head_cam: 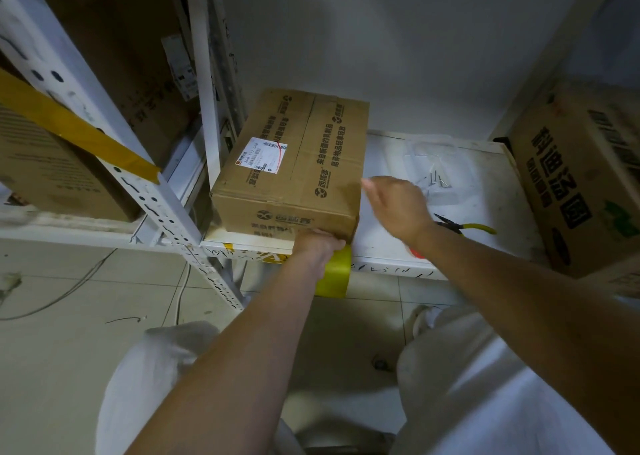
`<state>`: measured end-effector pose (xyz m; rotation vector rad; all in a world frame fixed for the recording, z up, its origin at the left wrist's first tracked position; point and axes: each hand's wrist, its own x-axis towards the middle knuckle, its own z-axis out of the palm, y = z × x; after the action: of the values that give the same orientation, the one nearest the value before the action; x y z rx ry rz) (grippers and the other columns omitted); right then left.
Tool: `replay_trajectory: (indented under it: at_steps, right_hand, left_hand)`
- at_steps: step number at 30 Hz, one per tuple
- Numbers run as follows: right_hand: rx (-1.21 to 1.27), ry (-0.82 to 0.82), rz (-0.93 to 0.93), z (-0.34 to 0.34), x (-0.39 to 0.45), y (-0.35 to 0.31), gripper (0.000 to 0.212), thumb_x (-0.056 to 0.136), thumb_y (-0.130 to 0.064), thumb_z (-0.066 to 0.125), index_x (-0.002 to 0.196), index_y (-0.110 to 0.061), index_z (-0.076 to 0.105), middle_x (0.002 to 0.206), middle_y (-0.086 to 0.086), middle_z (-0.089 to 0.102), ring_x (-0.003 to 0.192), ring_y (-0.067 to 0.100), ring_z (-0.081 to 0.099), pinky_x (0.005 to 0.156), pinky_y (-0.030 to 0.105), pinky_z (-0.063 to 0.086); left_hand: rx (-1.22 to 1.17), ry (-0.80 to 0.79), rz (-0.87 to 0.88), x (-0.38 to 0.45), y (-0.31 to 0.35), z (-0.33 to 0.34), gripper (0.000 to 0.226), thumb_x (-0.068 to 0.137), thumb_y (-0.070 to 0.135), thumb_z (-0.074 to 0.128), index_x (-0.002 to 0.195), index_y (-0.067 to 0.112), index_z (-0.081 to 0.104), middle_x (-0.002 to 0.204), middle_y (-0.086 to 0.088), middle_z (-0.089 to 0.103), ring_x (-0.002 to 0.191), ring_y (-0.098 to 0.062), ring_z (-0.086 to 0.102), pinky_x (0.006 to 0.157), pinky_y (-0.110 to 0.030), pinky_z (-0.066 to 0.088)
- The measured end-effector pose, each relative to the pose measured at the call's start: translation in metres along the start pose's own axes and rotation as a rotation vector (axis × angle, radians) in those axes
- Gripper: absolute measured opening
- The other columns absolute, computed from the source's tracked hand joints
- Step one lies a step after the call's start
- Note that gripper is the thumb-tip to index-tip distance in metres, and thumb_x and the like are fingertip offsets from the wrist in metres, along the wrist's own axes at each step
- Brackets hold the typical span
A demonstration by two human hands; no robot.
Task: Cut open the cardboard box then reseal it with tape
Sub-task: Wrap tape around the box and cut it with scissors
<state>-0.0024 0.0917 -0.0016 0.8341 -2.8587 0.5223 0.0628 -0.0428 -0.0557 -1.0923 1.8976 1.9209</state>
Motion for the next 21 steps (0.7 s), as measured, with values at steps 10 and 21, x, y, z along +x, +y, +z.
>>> replay_trajectory:
  at_steps: [10,21]
  right_hand:
    - [-0.39,-0.445,0.502,0.035,-0.036,0.089,0.032,0.098,-0.029,0.046,0.115,-0.005,0.058,0.105,0.01,0.067,0.095,0.024,0.065,0.075,0.031,0.053]
    - [-0.272,-0.649,0.51,0.027,-0.021,0.118,0.044,0.074,-0.053,0.069,0.086,-0.011,0.062,0.079,0.002,0.065,0.08,0.02,0.063,0.081,0.037,0.054]
  left_hand:
    - [-0.008,-0.011,-0.037,0.003,-0.001,-0.003,0.02,0.078,0.0,0.075,0.07,0.012,0.062,0.116,-0.019,0.066,0.114,-0.036,0.059,0.104,-0.051,0.044]
    - [0.016,-0.064,-0.051,0.002,-0.004,-0.009,0.018,0.073,0.007,0.08,0.081,0.013,0.065,0.112,-0.017,0.067,0.112,-0.036,0.06,0.102,-0.052,0.045]
